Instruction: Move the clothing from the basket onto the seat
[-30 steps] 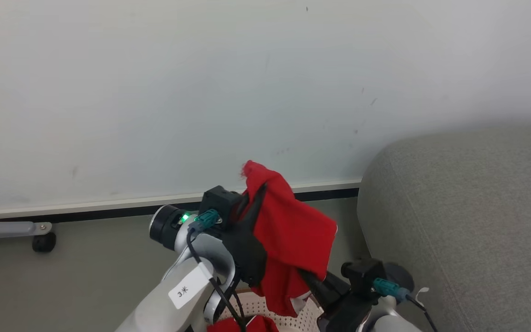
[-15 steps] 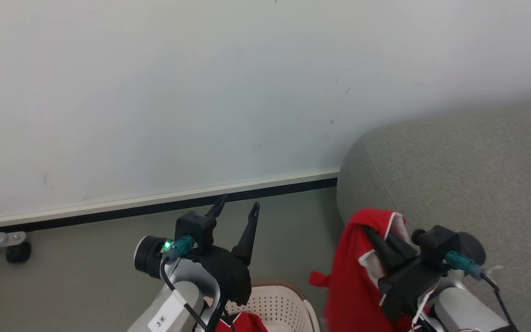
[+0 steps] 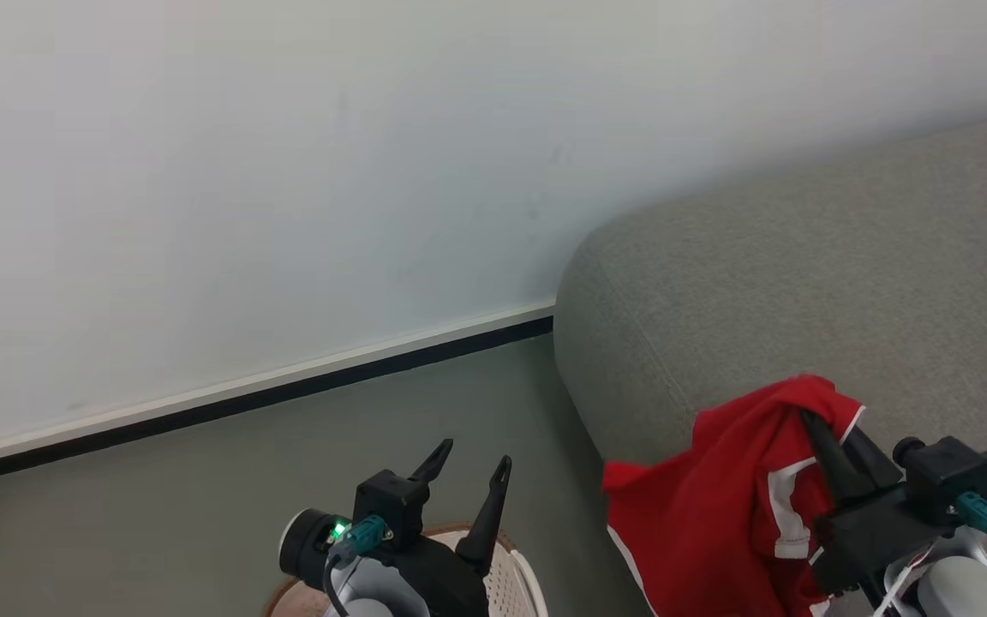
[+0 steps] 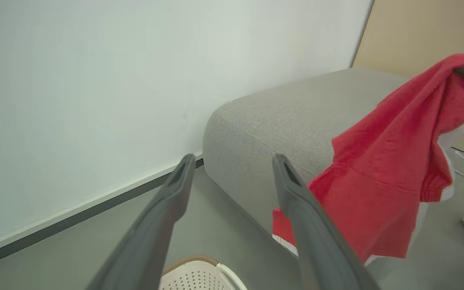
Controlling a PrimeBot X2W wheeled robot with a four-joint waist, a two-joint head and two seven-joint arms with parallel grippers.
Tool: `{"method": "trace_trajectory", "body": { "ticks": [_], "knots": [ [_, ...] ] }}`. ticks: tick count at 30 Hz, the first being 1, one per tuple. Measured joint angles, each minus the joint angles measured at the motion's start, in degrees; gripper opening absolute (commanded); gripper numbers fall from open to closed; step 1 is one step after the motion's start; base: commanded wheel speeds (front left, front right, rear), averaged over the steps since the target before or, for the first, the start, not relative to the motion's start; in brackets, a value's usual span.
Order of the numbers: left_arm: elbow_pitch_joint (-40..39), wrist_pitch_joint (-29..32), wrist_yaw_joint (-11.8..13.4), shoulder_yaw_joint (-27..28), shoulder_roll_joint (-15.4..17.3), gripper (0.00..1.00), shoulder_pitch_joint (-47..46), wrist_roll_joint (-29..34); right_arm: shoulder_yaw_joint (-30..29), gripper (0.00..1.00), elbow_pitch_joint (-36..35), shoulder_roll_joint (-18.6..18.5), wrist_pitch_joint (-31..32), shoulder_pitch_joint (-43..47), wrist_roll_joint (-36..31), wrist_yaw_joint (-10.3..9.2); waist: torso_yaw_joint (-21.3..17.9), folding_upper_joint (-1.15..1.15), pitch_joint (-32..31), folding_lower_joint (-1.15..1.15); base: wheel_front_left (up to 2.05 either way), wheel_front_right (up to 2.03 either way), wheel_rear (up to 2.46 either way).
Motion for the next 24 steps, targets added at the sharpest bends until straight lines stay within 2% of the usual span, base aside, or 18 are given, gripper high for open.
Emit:
{"method": "trace_trajectory", "body": {
  "ticks": [4,11,18,24],
  "knots": [
    [-0.85,-0.29,0.00,-0.86,-0.43,1.00,0.60,0.42,-0.98,0.00,-3.24,-1.13,0.00,0.10,-0.40,-0.64,-2.65,0.00,0.41,0.00,0.00,0.00,0.00],
    [-2.22,-0.51,0.09,-1.78,-0.91,1.00,0.71,2.00,-1.96,0.00,-6.03,-2.97,-0.01,-0.35,-0.90,-0.60,-6.84,0.00,1.87,0.00,0.00,0.00,0.00],
    [-3.42,-0.68,0.29,-3.21,-1.01,1.00,0.41,3.07,-2.61,0.00,-5.28,-4.93,0.00,-5.25,-0.90,1.89,-8.34,0.00,5.36,0.00,0.00,0.00,0.00],
    [-4.60,-0.79,0.55,-3.66,-0.98,1.00,-1.81,4.98,-4.21,0.00,-1.60,-5.37,0.81,-16.29,-0.83,4.85,-8.28,0.00,9.29,0.01,0.00,0.00,0.00]
  ]
}}
